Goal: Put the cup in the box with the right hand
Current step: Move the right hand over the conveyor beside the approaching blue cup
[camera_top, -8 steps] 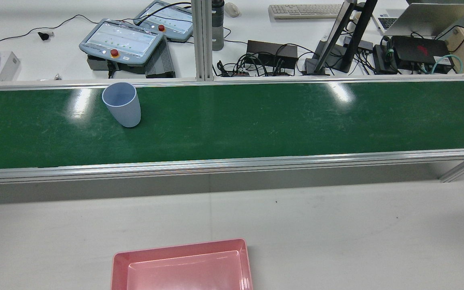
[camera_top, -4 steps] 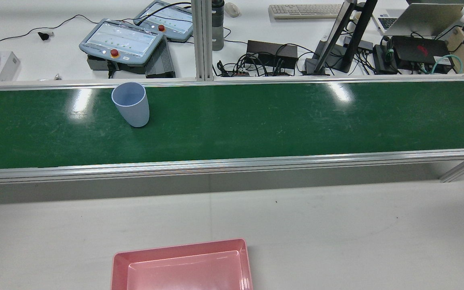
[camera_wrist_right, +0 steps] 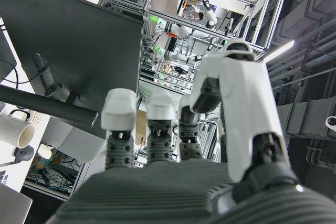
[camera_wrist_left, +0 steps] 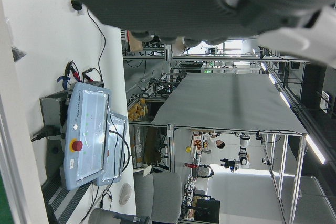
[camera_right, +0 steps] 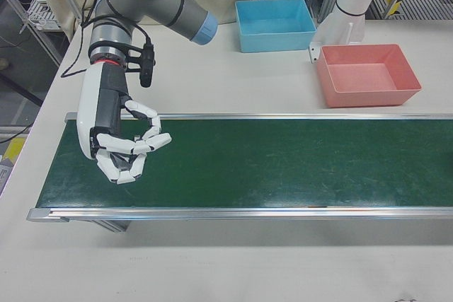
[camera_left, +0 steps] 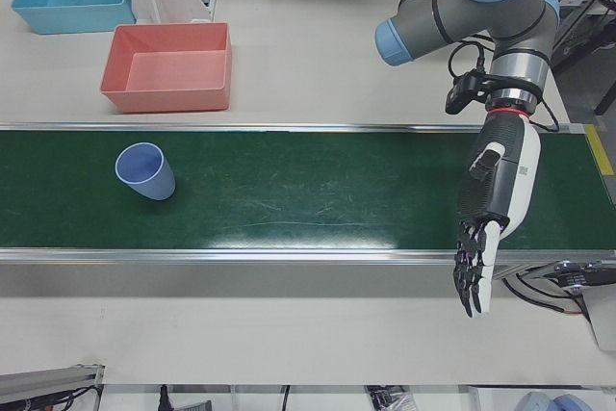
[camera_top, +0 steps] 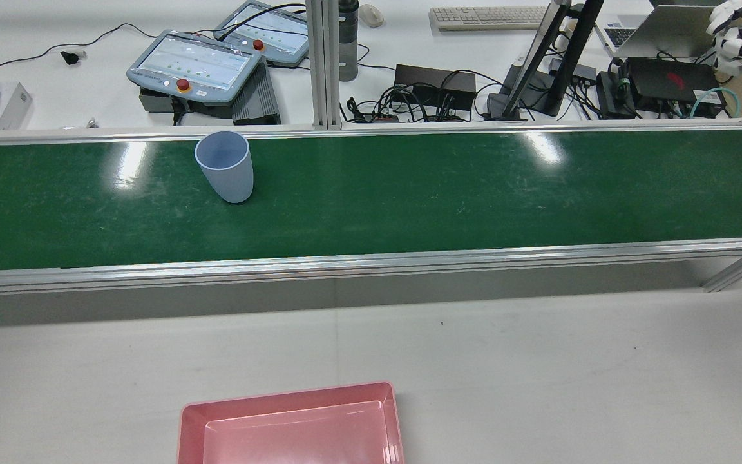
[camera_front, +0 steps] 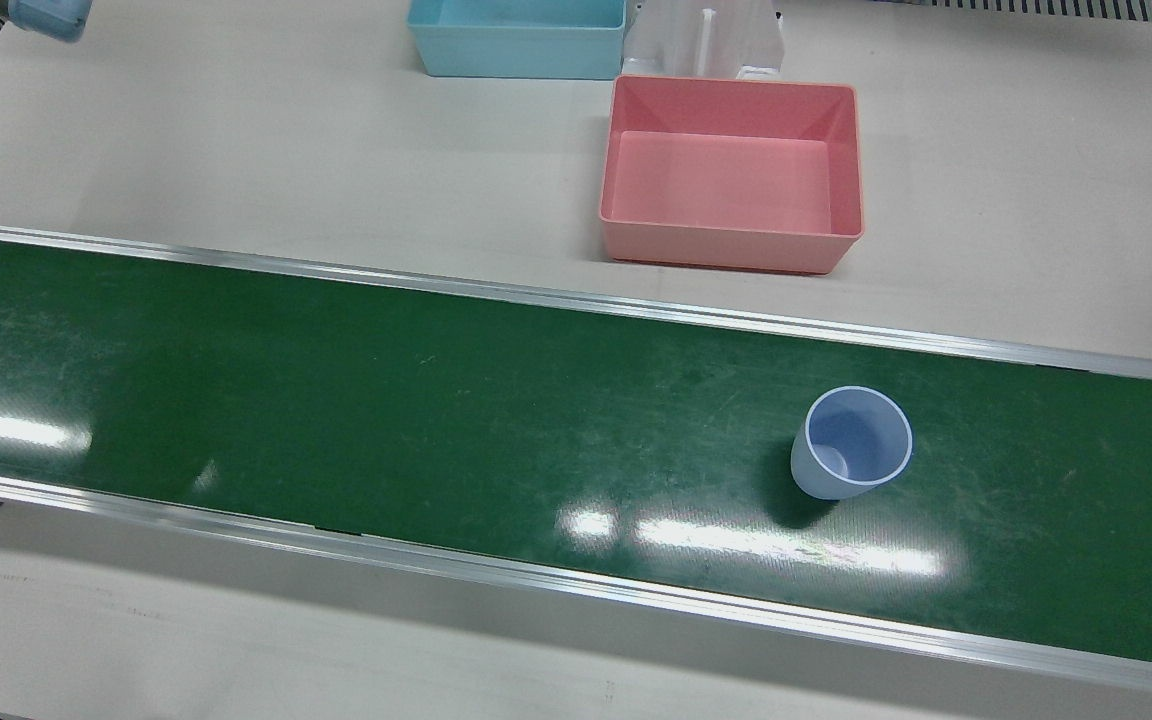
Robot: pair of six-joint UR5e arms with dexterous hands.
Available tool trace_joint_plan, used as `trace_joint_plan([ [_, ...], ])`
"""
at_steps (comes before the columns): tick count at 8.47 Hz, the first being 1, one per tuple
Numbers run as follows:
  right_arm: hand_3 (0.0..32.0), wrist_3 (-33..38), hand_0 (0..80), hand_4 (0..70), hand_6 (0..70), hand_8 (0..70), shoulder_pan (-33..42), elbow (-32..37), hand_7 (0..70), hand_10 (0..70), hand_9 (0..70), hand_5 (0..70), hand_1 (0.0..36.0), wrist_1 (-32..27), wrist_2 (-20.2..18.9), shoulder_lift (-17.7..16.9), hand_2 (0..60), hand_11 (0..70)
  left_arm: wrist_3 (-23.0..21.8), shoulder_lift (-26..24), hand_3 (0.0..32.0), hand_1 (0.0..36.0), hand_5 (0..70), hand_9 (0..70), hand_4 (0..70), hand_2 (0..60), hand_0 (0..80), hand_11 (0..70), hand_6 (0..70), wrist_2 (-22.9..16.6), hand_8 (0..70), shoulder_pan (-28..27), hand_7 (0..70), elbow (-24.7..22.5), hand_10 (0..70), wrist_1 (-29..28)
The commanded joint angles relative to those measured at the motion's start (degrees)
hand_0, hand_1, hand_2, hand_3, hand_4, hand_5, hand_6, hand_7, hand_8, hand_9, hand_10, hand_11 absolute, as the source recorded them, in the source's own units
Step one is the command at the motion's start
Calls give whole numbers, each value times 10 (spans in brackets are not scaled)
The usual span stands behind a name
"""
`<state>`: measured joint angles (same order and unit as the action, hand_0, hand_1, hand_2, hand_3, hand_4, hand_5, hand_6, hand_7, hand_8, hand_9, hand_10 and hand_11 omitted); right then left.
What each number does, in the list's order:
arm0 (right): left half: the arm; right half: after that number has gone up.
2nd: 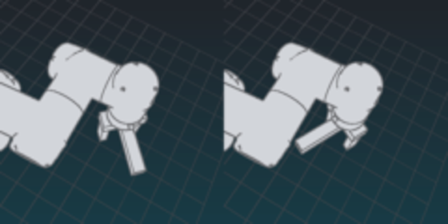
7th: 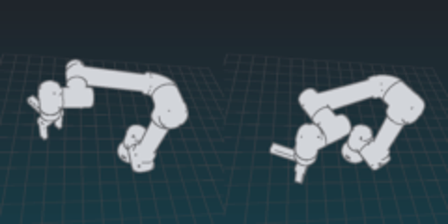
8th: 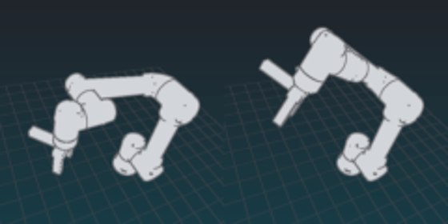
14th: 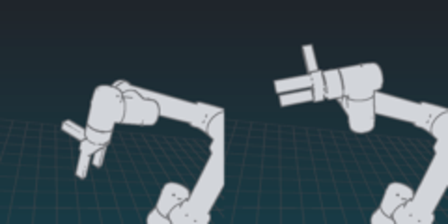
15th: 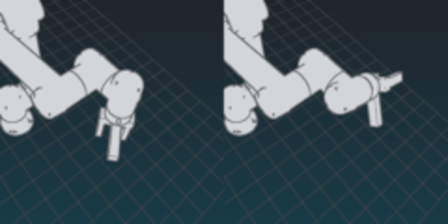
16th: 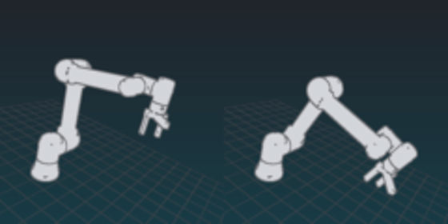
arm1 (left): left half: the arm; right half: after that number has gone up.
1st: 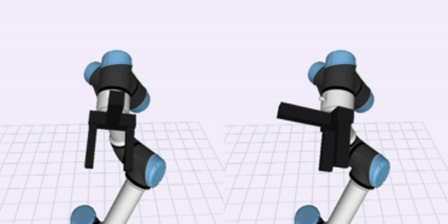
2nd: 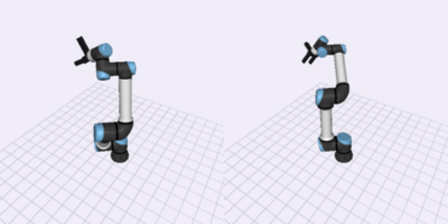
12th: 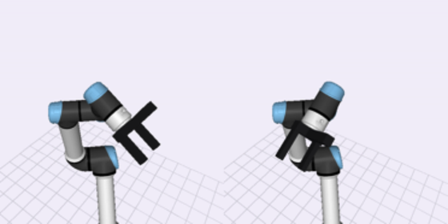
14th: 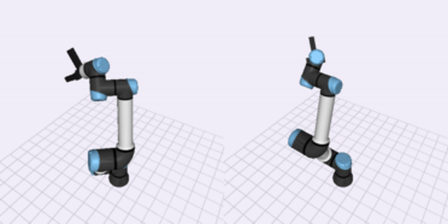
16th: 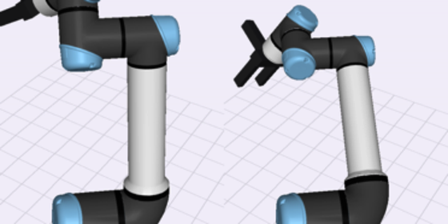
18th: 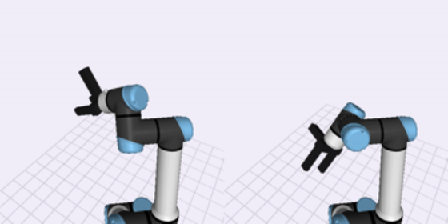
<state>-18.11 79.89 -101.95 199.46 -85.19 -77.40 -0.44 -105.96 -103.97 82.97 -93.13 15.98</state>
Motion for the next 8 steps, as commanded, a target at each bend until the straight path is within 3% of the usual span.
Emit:
trace_joint_plan([
  [1,0,3,739,566,344,671,-75,79,700,700,700,240,360,-134,61,4,600,700,0,0,0,0,0,0,0,0,0,0,0,0,0,0,0,1,0,-1],
  [2,0,3,663,501,347,694,-89,79,700,700,700,242,360,-137,77,4,600,700,0,0,0,0,0,0,0,0,0,0,0,0,0,0,0,0,0,-1],
  [3,0,3,715,571,349,700,-96,78,700,700,700,243,360,-132,96,4,600,700,0,0,0,0,0,0,0,0,0,0,0,0,0,0,0,1,0,-1],
  [4,0,0,682,546,352,700,-93,49,700,700,700,244,360,-118,93,2,600,700,0,1,0,0,0,0,0,0,0,0,0,0,0,0,0,-1,0,0],
  [5,0,-6,635,494,353,700,-88,9,700,700,700,244,360,-44,89,-2,600,700,0,0,0,0,0,0,0,0,0,0,0,0,0,0,0,0,0,-1],
  [6,0,-10,661,504,349,700,-90,11,700,700,700,243,360,-28,93,-6,600,700,0,1,0,0,0,0,0,0,0,0,0,0,0,0,0,-1,0,-1],
  [7,0,-10,722,571,346,674,-98,11,700,700,700,244,360,-30,95,-20,600,700,0,1,0,0,0,0,0,0,0,0,0,0,0,0,0,-1,0,0],
  [8,0,-10,718,585,340,654,-99,10,700,699,700,237,360,-30,96,-24,600,700,0,1,0,0,0,0,0,0,0,0,0,0,0,0,0,-1,0,-1],
])
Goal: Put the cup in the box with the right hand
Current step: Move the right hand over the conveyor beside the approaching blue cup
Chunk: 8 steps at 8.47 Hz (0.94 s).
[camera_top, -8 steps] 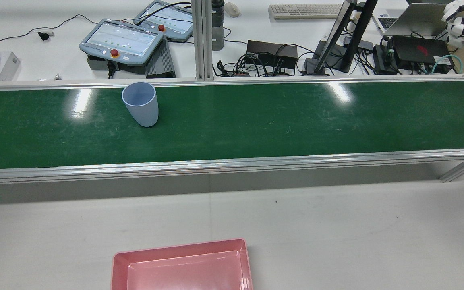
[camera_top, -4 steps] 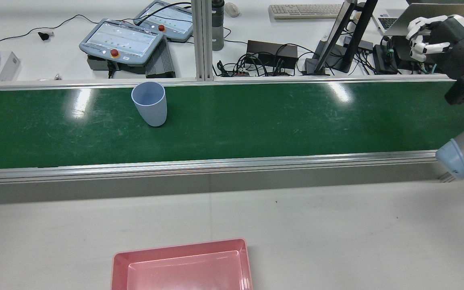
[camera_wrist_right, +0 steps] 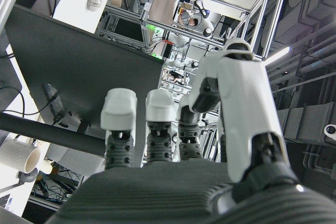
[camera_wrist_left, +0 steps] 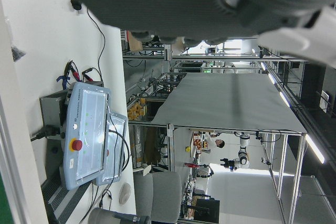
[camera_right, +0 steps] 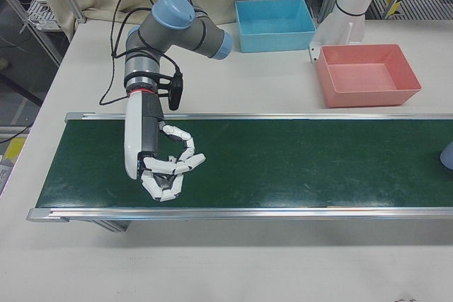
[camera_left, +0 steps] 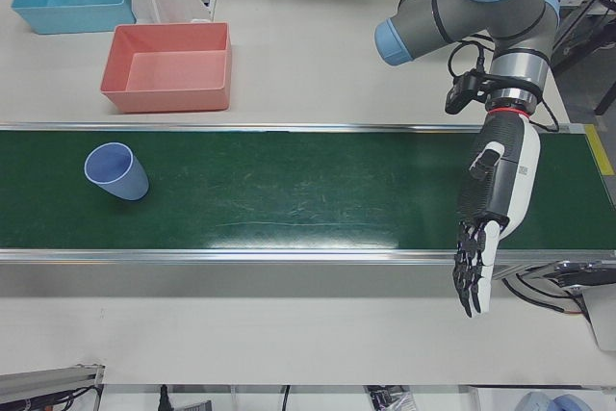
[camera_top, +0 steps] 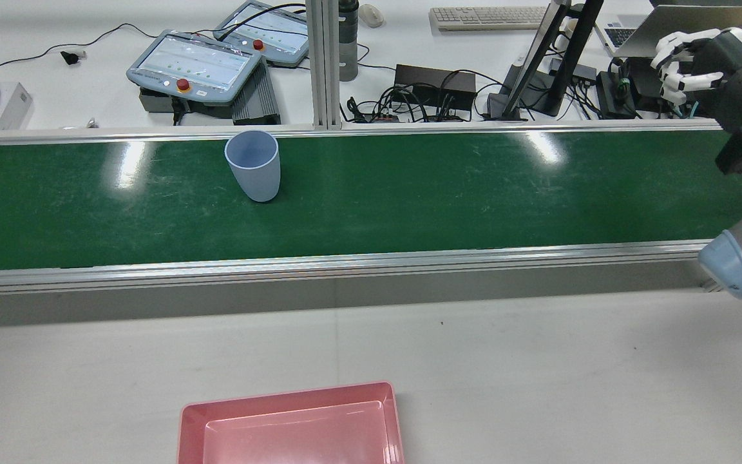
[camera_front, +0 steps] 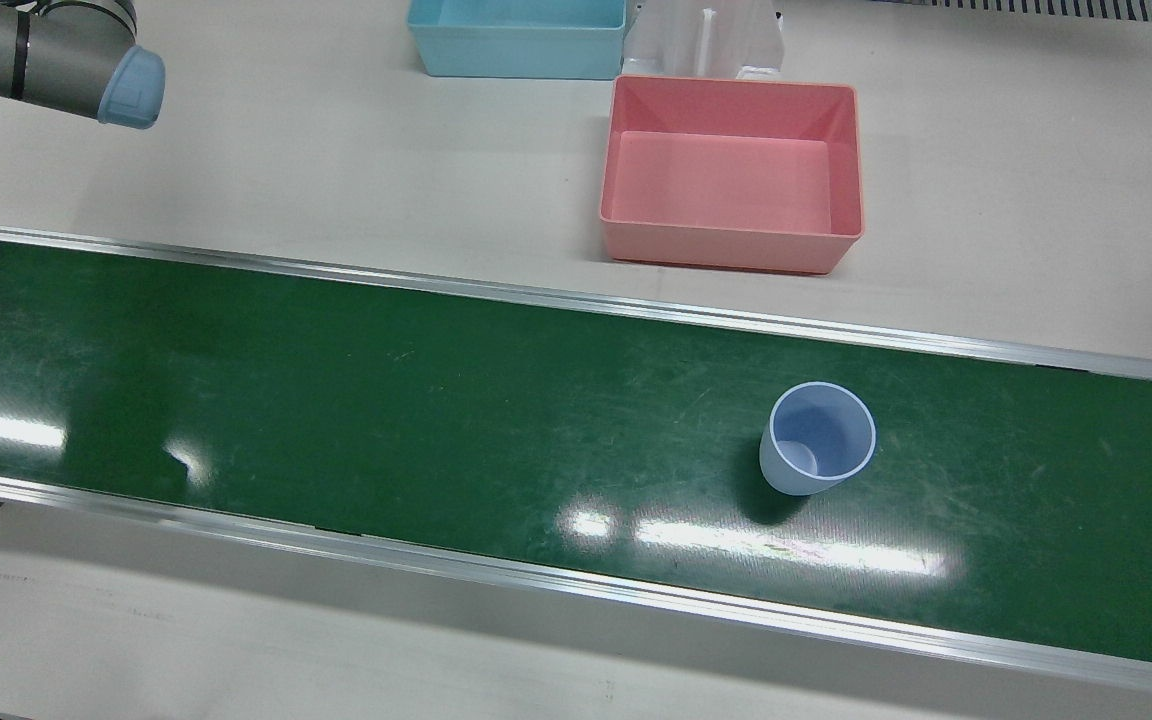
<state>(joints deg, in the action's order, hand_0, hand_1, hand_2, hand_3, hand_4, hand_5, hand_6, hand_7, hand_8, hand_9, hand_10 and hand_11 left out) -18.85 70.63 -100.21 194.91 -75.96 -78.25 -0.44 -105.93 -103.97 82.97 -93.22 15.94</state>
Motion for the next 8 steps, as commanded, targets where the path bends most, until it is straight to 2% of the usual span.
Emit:
trace_joint_plan([
  [1,0,0,674,529,335,657,-15,-12,700,700,700,233,360,15,4,-14,600,700,0,0,0,0,0,0,0,0,0,0,0,0,0,0,0,-1,0,1],
  [2,0,0,693,532,330,655,-28,-12,700,700,700,231,360,15,5,-13,600,700,0,0,0,0,0,0,0,0,0,0,0,0,0,0,0,0,0,1],
  [4,0,-2,635,447,327,650,-49,-17,700,697,700,231,360,14,5,-12,600,700,0,0,0,0,0,0,0,0,0,0,0,0,0,0,0,0,0,1],
  [5,0,-13,661,494,327,646,-58,-16,700,695,700,231,360,11,18,-8,600,700,0,0,0,0,0,0,0,0,0,0,0,0,0,0,0,-1,0,1],
  [6,0,-10,621,443,327,649,-58,-15,700,700,700,230,360,10,39,11,600,700,0,0,0,0,0,0,0,0,0,0,0,0,0,0,0,-1,0,1],
  [7,0,-14,649,463,325,651,-59,-11,700,700,700,230,360,11,43,27,600,700,0,0,0,0,0,0,0,0,0,0,0,0,0,1,0,-2,0,1],
  [8,0,-15,687,534,331,648,-66,-11,700,695,700,230,360,11,43,26,600,700,0,0,0,0,0,0,0,0,0,0,0,0,0,1,0,-3,0,1],
])
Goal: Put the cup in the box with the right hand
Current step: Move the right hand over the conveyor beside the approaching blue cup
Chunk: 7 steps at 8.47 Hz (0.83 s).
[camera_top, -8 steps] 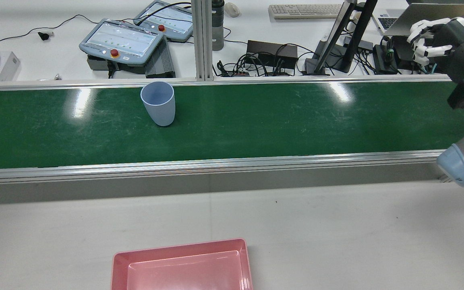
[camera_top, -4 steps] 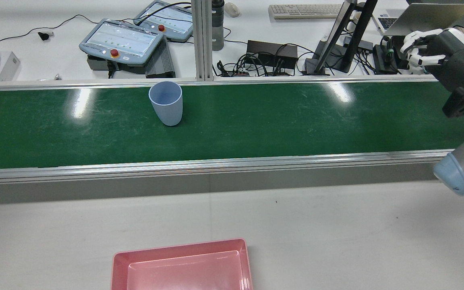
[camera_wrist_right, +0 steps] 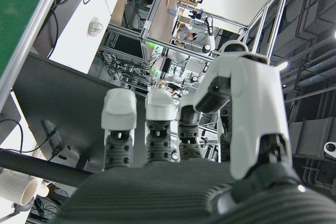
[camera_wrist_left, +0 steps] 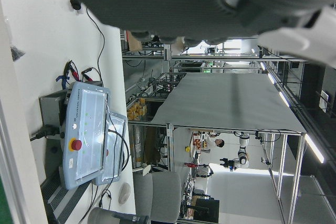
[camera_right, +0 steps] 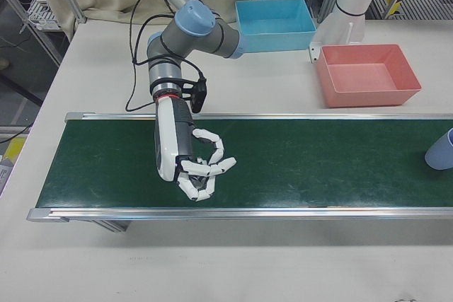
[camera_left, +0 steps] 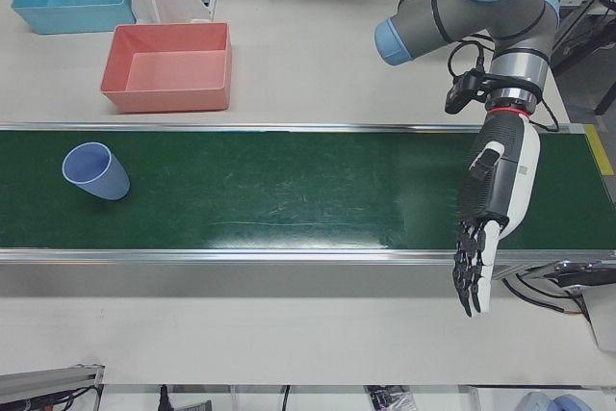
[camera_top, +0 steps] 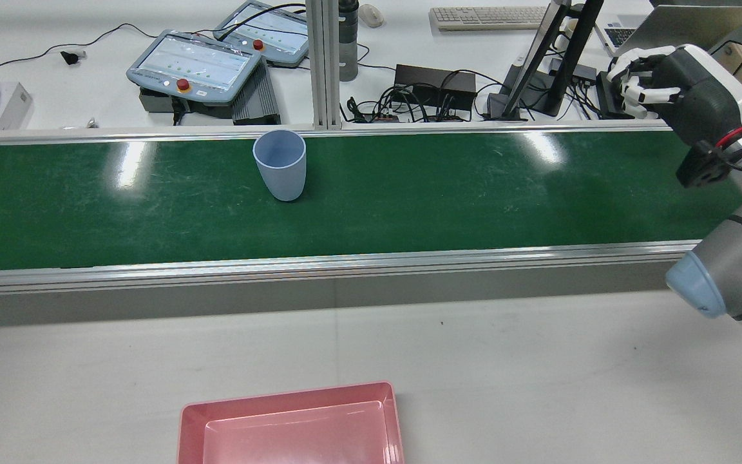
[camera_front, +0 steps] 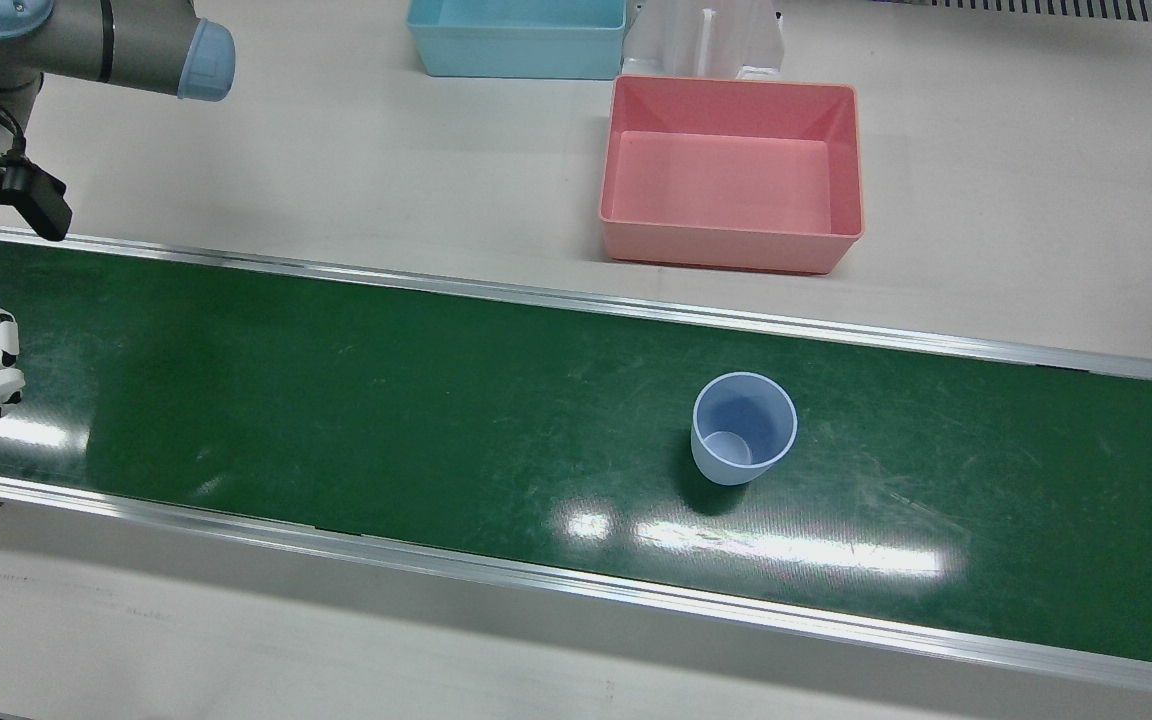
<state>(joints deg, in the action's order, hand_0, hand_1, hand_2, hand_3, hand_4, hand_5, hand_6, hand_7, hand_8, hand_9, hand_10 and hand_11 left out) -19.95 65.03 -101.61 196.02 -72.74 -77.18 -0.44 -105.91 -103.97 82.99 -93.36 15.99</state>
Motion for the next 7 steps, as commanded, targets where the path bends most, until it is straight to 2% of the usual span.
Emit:
trace_joint_plan([
  [1,0,-4,648,510,333,646,-10,3,700,690,700,229,360,0,10,12,600,700,0,0,0,0,0,0,0,0,0,0,0,0,0,0,0,-2,0,0],
  [2,0,-3,693,563,335,649,-11,1,700,692,700,229,360,0,10,7,600,700,0,0,0,0,0,0,0,0,0,0,0,0,0,0,0,-2,0,0],
  [4,0,1,642,491,334,653,-13,-7,700,688,700,229,360,1,9,4,600,700,0,0,0,0,0,0,0,0,0,0,0,0,0,0,0,-1,0,0],
  [5,0,1,677,516,330,645,-12,-15,700,675,700,227,360,1,4,-4,600,700,0,0,0,0,0,0,0,0,0,0,0,0,0,0,0,-1,0,0],
  [6,0,2,663,480,328,641,-10,-31,700,668,700,226,360,0,4,-28,600,700,0,0,0,0,0,0,0,0,0,0,0,0,0,0,0,0,0,0],
  [7,0,3,675,476,324,633,-8,-34,700,659,700,225,360,0,3,-31,600,700,0,0,0,0,0,0,0,0,0,0,0,0,0,1,0,0,0,0],
])
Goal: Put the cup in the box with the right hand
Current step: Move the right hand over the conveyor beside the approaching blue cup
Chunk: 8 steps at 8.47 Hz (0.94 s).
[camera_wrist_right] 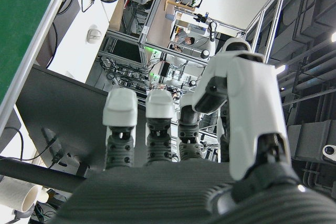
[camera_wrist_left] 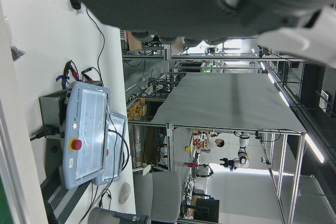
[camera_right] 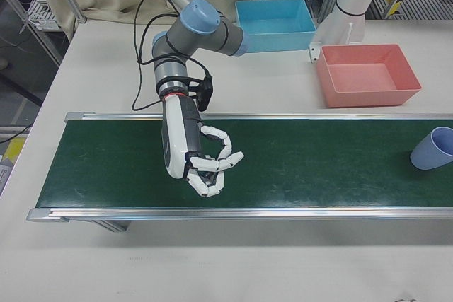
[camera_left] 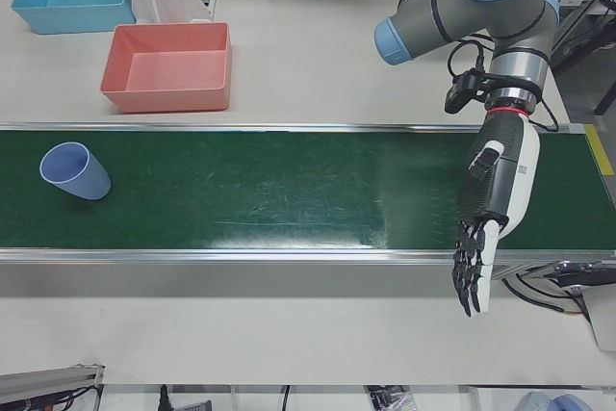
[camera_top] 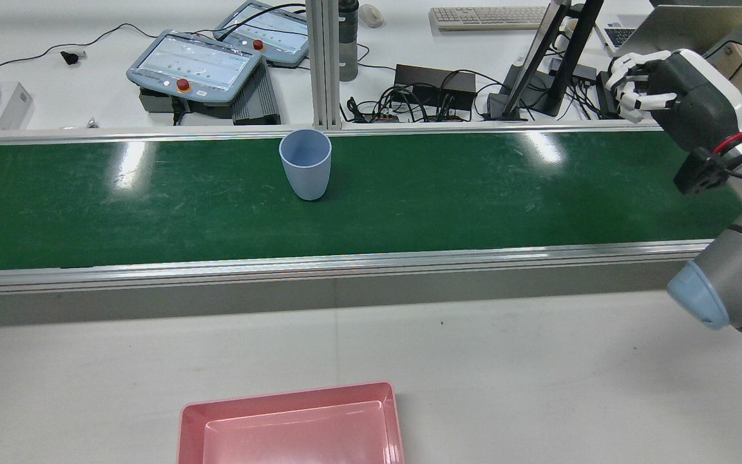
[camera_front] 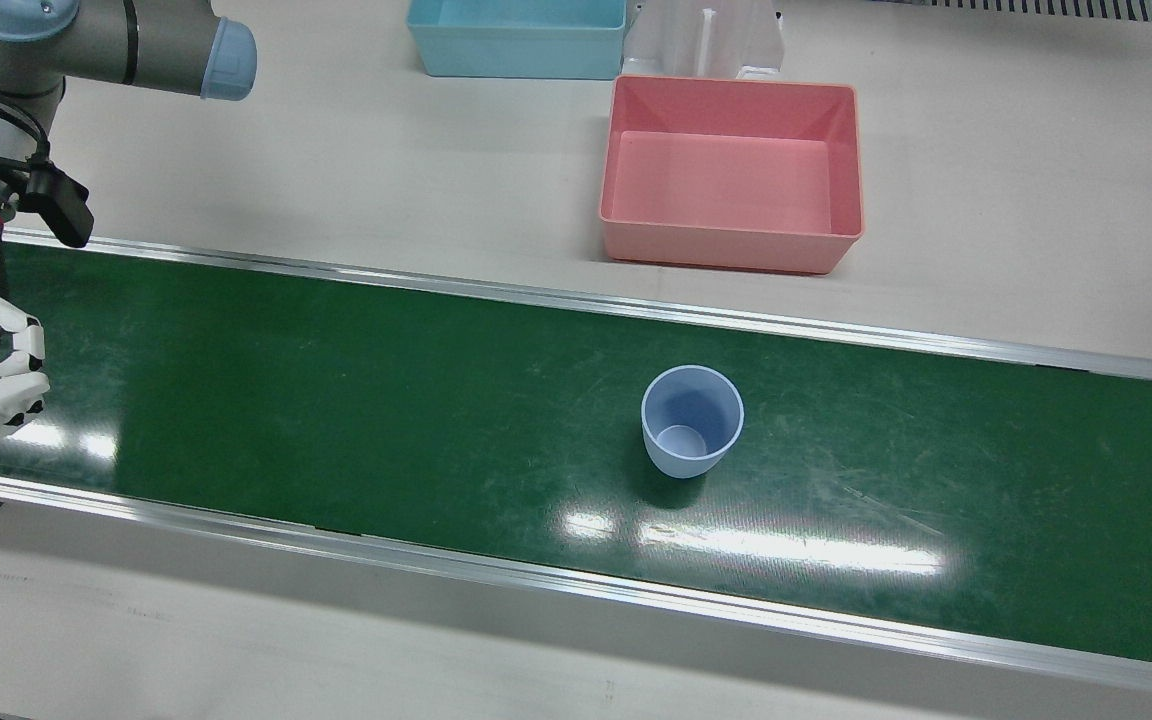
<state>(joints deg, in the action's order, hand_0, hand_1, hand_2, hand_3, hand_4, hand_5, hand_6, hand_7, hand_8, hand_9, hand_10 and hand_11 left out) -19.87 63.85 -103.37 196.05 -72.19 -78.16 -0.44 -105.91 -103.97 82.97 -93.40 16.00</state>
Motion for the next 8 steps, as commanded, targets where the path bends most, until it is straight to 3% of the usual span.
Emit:
trace_joint_plan([
  [1,0,4,679,475,324,631,3,-19,700,660,700,225,360,-1,-2,-23,600,700,0,0,0,0,0,0,0,0,0,0,0,0,0,1,0,1,0,0],
  [5,0,4,704,486,319,623,2,-20,700,648,700,223,360,-1,-3,-24,600,700,0,0,0,0,0,0,0,0,0,0,0,0,0,0,0,1,0,0],
  [6,0,4,677,450,318,622,0,-20,700,647,700,223,360,-1,-3,-24,600,700,0,0,0,0,0,0,0,0,0,0,0,0,0,0,0,0,0,0],
  [7,0,4,718,505,318,621,0,-20,700,645,700,222,360,0,-3,-23,600,700,0,0,0,0,0,0,0,0,0,0,0,0,0,0,0,1,0,0],
  [8,0,4,712,498,318,621,-1,-20,700,645,700,221,360,-1,-3,-23,600,700,0,0,0,0,0,0,0,0,0,0,0,0,0,0,0,1,0,0],
])
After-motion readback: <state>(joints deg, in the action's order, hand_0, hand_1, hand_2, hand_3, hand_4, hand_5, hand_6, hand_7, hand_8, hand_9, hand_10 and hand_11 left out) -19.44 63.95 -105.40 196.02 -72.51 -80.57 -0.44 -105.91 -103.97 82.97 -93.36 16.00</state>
